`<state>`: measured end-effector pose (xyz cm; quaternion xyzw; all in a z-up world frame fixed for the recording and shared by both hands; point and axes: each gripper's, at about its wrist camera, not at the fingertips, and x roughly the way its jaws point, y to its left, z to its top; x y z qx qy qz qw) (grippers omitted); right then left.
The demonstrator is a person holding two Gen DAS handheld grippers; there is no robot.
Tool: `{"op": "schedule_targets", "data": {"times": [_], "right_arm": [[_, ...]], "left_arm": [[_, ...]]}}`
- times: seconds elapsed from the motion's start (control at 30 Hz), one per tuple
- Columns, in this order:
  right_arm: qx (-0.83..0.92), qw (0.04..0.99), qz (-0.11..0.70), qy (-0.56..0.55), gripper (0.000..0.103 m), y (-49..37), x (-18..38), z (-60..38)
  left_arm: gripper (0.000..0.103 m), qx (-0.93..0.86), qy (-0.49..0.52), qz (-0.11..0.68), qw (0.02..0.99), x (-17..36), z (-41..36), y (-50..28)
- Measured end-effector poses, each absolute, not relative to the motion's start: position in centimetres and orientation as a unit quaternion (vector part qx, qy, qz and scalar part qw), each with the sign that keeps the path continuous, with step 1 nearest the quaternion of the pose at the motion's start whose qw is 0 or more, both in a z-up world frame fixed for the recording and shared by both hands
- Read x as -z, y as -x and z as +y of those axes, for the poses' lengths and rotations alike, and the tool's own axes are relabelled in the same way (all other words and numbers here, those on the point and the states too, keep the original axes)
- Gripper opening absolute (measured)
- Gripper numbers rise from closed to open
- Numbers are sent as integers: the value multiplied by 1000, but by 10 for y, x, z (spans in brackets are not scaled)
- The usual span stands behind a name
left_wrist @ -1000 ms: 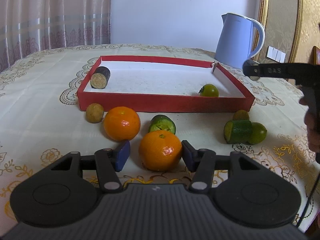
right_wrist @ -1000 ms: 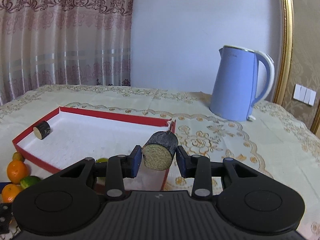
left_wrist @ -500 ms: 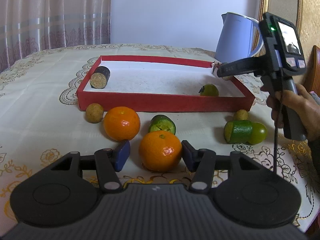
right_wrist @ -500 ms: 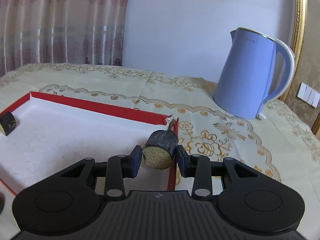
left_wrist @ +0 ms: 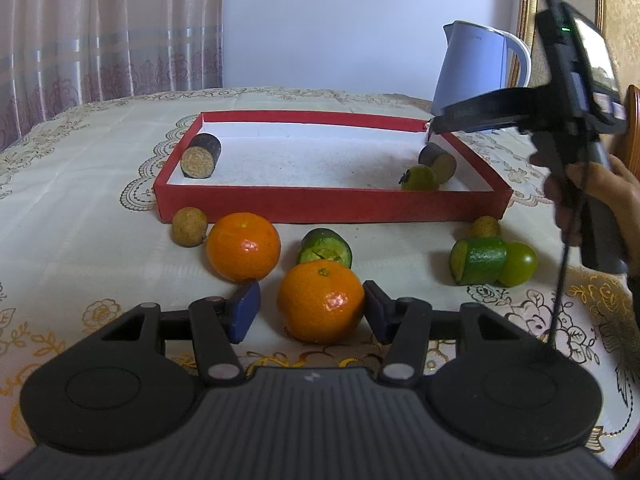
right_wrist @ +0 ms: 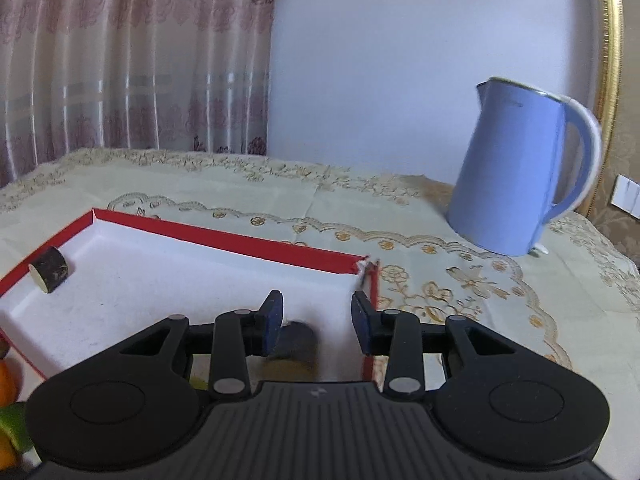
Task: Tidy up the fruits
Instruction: 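Withdraw the right tool from the tray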
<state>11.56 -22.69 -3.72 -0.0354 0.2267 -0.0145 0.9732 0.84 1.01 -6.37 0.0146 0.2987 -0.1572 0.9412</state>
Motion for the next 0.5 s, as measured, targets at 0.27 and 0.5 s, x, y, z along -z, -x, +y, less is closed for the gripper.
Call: {"op": "schedule_targets", "data": {"times": [0.27,0.5], "right_arm": [[83,972,219,-17,42,-55,56,-271],[116,962,238,-67,52,-35,79,-298]], "left_arm": [[53,156,-16,298,941,63,10,-8],[45,161,-16,291,943,63,12,-6]]}}
